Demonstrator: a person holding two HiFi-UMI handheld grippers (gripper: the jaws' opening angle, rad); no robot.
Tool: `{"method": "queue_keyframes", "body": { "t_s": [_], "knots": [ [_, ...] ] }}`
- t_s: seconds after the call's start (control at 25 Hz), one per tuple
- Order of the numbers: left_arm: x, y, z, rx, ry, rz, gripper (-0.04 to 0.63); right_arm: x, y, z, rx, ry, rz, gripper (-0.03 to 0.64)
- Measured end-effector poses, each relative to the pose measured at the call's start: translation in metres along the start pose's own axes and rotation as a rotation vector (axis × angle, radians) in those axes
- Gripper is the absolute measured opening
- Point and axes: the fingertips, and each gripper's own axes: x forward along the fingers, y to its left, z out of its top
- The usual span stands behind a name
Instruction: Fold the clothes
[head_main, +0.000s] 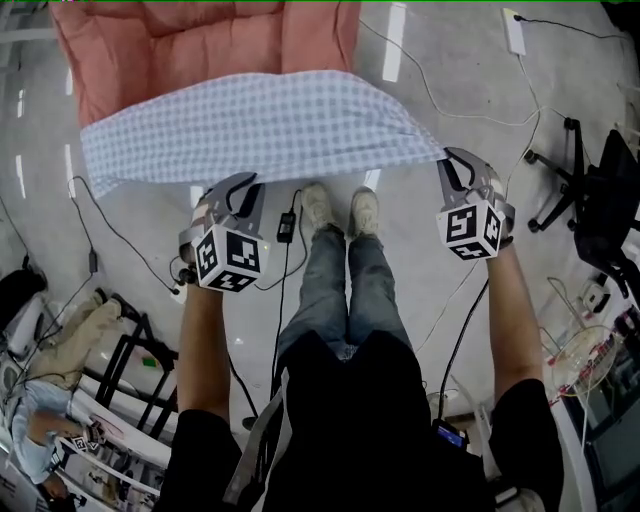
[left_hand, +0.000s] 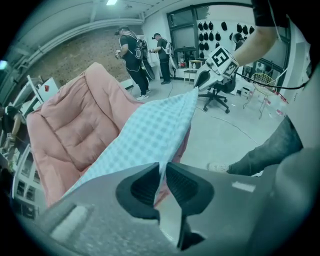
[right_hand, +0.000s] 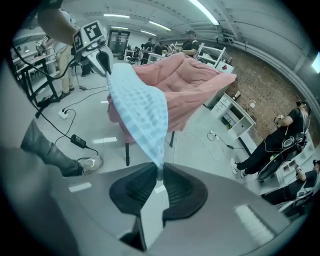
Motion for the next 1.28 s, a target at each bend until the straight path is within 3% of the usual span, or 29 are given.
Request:
{"method": "queue_keyframes", "body": {
  "t_s": [0.2,0.36,0.72,0.88,1.0,1.16,1.28],
  "knots": [
    [-0.008,-0.008,-0.015,-0.056,-0.002,0.014,0.059,0.011,0.026,-0.007,-0.026,0.029,0.038,0.059],
    [-0.011,-0.009,-0.025,-0.079,0.001,-0.001,0.114,0.017,0.048,-0.017,-0.046,0.076,0.114,0.157],
    [-0.023,-0.003,-0.016,-0.195,-0.044,-0.001,0.152,0.0,0.031,0.002,0.001,0.032,0.111,0.163],
    [-0.051,0.017,0.004,-0.286,-0.105,0.034,0.152,-0.026,0.007,0.049,0.019,-0.026,0.095,0.155],
    [-0.088,0.042,0.03,-0.42,-0.183,0.063,0.152,-0.053,-0.019,0.101,0.037,-0.081,0.089,0.14],
    [-0.144,0.064,0.06,-0.616,-0.294,0.041,0.152,-0.092,-0.039,0.174,0.047,-0.148,0.093,0.132],
    [-0.187,0.084,0.066,-0.686,-0.344,0.055,0.152,-0.117,-0.043,0.233,0.03,-0.201,0.104,0.132]
  ]
}}
